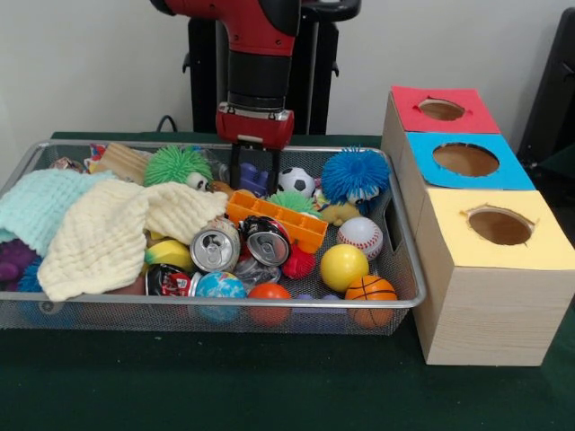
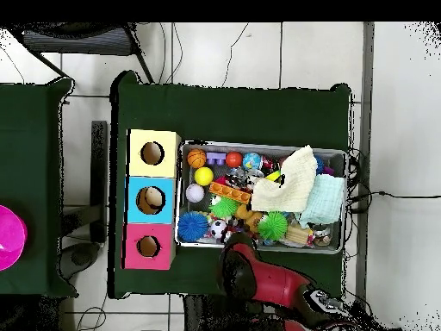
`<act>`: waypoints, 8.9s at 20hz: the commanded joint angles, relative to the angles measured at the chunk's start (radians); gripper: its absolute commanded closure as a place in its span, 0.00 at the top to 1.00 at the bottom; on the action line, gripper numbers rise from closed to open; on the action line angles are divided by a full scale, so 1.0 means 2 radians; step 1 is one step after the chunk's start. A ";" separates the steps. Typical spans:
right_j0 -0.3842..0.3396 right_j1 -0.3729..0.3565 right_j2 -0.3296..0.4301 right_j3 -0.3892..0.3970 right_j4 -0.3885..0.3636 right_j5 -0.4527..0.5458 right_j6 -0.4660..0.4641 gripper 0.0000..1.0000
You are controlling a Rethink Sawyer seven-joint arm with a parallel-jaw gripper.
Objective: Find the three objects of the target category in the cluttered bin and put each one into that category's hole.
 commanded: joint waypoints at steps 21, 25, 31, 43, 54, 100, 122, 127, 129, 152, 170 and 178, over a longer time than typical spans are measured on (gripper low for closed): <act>-0.046 0.021 0.062 -0.057 0.017 -0.035 0.119 1.00; -0.057 0.027 0.078 -0.049 0.017 -0.042 0.127 1.00; -0.085 0.013 0.116 -0.027 0.008 -0.038 0.139 1.00; -0.114 0.020 0.155 -0.027 0.006 -0.058 0.138 1.00; -0.158 0.053 0.210 -0.028 -0.021 -0.069 0.140 1.00; -0.053 -0.135 0.105 0.060 0.076 -0.029 0.113 0.00; 0.102 -0.349 0.048 0.173 0.241 0.130 0.157 0.00; 0.191 -0.353 0.003 0.176 0.310 0.113 0.166 0.00; 0.213 -0.345 0.000 0.182 0.331 0.093 0.179 0.00; 0.282 -0.205 0.010 0.152 0.341 -0.061 0.297 0.00; 0.312 -0.237 0.009 0.181 0.373 -0.005 0.309 0.00; 0.320 -0.241 0.020 0.201 0.377 -0.002 0.336 0.00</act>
